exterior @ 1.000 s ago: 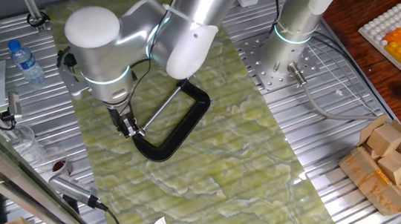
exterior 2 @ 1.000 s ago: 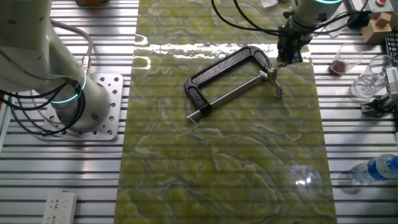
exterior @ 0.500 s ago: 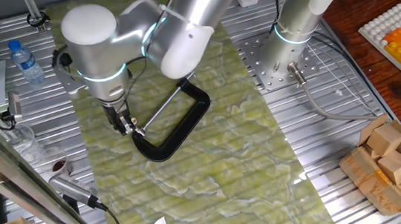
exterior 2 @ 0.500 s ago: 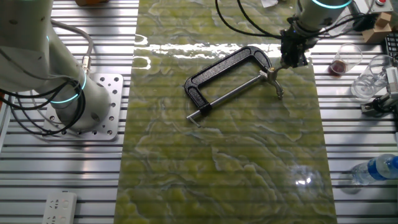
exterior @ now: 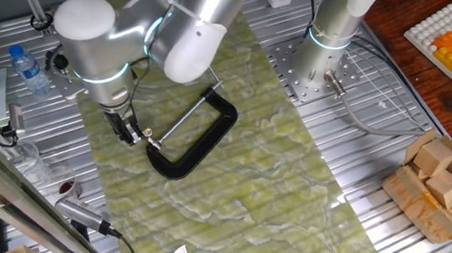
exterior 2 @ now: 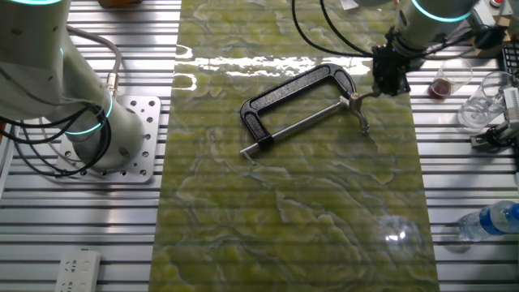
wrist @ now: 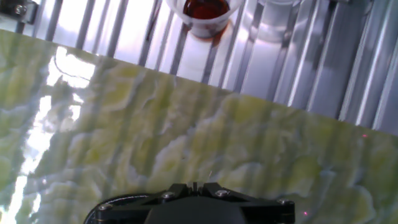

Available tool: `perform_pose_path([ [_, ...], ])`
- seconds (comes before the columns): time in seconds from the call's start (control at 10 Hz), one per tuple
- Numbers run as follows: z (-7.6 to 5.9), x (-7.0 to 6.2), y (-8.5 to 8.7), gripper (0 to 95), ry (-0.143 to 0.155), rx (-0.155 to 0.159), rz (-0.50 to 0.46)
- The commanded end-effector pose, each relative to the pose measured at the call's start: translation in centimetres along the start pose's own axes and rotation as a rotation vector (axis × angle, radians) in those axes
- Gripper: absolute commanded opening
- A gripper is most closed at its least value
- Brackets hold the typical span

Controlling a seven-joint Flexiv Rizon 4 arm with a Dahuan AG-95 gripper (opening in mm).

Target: Turn off the water tap

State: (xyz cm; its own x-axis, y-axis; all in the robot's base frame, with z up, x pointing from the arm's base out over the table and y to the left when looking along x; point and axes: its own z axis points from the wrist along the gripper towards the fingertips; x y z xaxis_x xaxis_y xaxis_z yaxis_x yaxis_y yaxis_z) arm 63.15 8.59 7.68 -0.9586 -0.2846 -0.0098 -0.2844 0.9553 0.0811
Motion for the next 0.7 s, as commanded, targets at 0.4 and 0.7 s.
perform_pose_path([
  [0.4,0.41,0.01,-0.02,0.0,-0.010,0.011,0.000],
  [0.7,0.82,0.07,-0.38,0.0,-0.015,0.014,-0.014],
])
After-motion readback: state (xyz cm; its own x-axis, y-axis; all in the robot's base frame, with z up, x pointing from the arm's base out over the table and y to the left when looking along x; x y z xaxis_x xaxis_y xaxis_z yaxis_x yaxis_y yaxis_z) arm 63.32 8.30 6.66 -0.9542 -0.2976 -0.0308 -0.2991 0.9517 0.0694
